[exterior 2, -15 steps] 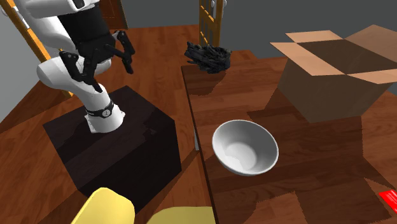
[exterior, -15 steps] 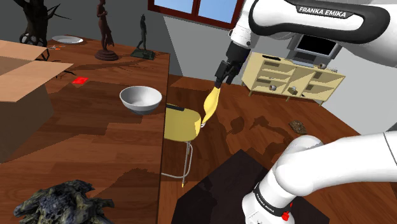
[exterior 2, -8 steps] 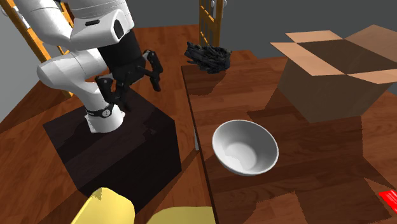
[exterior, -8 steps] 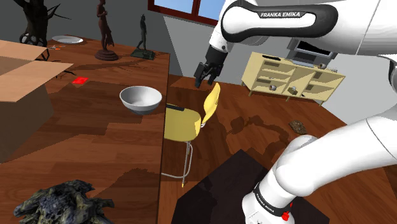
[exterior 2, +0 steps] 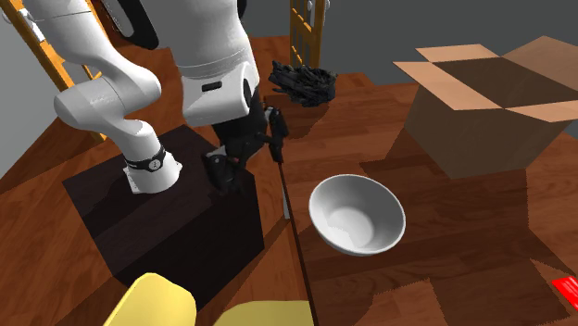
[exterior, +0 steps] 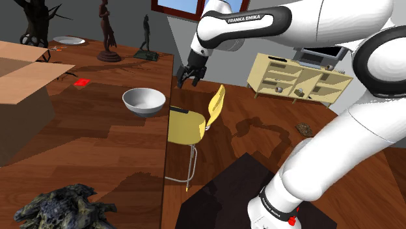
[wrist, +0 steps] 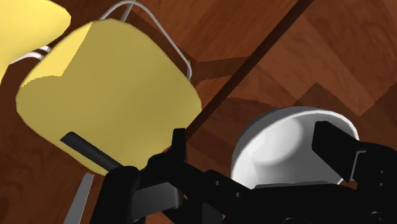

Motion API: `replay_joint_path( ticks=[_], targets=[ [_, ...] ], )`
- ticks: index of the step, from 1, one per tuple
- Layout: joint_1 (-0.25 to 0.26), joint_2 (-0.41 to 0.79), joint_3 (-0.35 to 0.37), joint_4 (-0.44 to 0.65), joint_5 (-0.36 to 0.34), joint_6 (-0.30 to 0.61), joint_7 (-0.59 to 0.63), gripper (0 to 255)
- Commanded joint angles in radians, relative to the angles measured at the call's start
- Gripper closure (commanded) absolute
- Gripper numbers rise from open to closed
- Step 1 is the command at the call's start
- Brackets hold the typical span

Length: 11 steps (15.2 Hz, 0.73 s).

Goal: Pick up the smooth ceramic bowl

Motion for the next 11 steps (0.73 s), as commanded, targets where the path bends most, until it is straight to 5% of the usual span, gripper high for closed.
replay_joint_path(
  ticks=[1, 11],
  targets=[
    [0.003, 0.076, 0.004, 0.053, 0.007, 0.034, 0.011, 0],
    [0.02, 0.416, 0.019, 0.366, 0.022, 0.105, 0.067, 0]
  ],
)
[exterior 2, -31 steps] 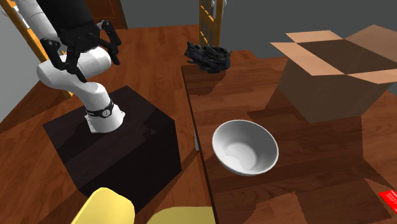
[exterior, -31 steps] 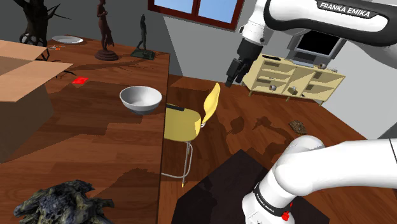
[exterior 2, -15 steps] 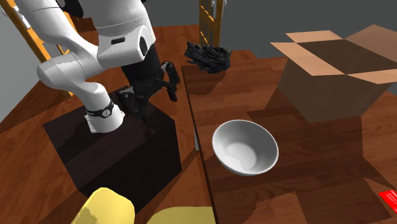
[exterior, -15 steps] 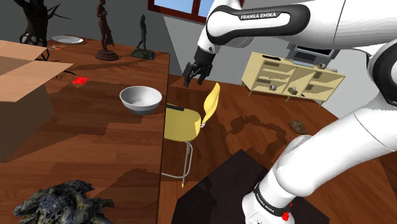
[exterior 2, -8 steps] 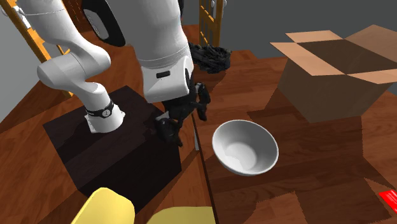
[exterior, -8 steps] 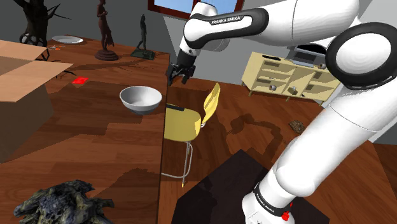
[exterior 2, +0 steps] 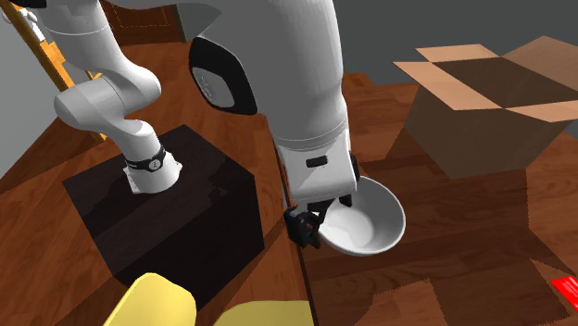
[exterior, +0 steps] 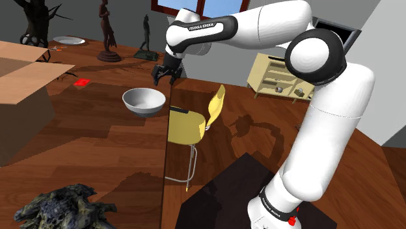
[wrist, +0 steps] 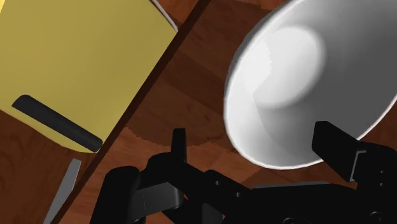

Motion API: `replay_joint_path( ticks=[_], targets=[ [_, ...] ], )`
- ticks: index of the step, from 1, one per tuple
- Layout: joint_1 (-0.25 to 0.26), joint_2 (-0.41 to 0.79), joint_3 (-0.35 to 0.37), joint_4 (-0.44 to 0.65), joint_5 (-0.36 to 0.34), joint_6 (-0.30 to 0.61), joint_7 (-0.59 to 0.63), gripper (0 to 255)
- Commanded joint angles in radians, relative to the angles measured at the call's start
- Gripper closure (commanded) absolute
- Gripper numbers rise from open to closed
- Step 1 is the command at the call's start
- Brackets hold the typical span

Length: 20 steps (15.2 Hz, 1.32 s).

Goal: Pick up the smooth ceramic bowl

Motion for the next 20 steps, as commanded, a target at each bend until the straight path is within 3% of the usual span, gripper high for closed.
replay_joint_path(
  ticks=[1, 9, 10, 20],
  targets=[
    [0.001, 0.023, 0.001, 0.008, 0.002, 0.018, 0.002, 0],
    [0.001, 0.051, 0.003, -0.043, 0.009, 0.097, -0.01, 0],
    [0.002, 0.05, 0.003, -0.045, 0.009, 0.098, -0.01, 255],
    [0.001, 0.046, 0.002, -0.036, 0.008, 0.085, -0.008, 255]
  ],
)
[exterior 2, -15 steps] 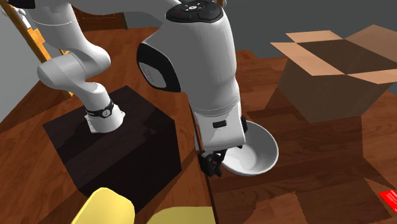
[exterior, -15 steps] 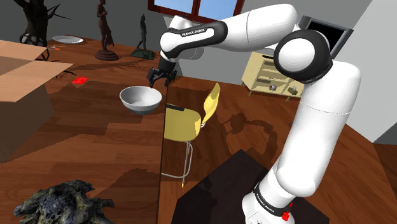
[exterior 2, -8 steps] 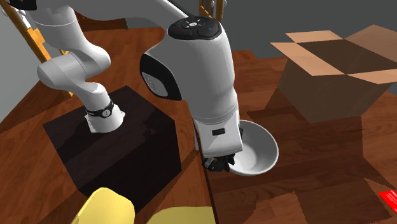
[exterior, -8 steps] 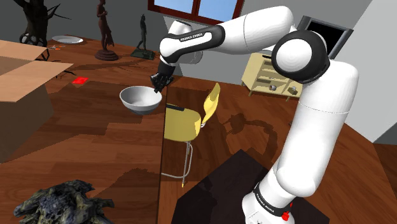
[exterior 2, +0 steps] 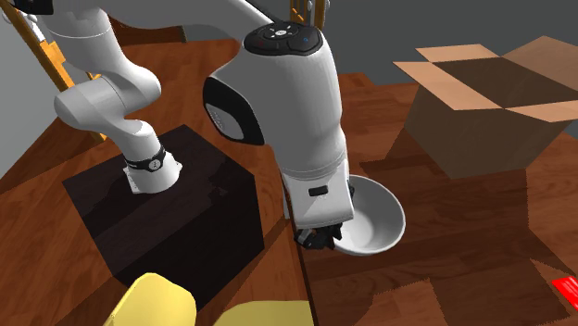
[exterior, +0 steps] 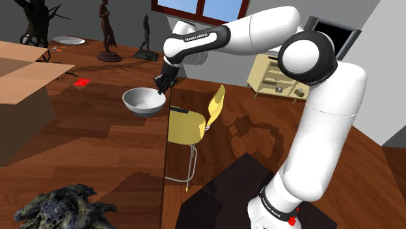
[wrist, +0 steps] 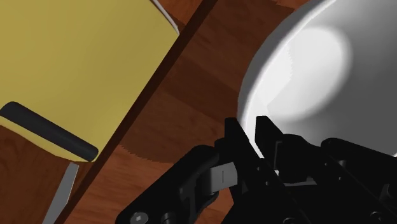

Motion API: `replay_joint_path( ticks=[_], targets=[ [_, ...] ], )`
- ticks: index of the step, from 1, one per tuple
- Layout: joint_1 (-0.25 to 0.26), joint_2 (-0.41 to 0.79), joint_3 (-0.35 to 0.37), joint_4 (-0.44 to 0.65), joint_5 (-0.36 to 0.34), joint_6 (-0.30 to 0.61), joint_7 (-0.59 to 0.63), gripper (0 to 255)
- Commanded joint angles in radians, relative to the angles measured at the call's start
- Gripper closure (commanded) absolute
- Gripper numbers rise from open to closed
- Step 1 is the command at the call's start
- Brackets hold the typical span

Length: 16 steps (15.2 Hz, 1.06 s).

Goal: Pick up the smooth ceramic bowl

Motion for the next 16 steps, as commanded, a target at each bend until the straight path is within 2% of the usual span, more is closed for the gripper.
replay_joint_path(
  ticks=[1, 14, 16],
  targets=[
    [0.001, -0.007, 0.0, 0.011, -0.002, -0.018, 0.004, 255],
    [0.0, -0.049, -0.003, 0.131, -0.015, -0.178, 0.026, 255],
    [0.0, -0.049, -0.003, 0.132, -0.015, -0.18, 0.026, 255]
  ],
)
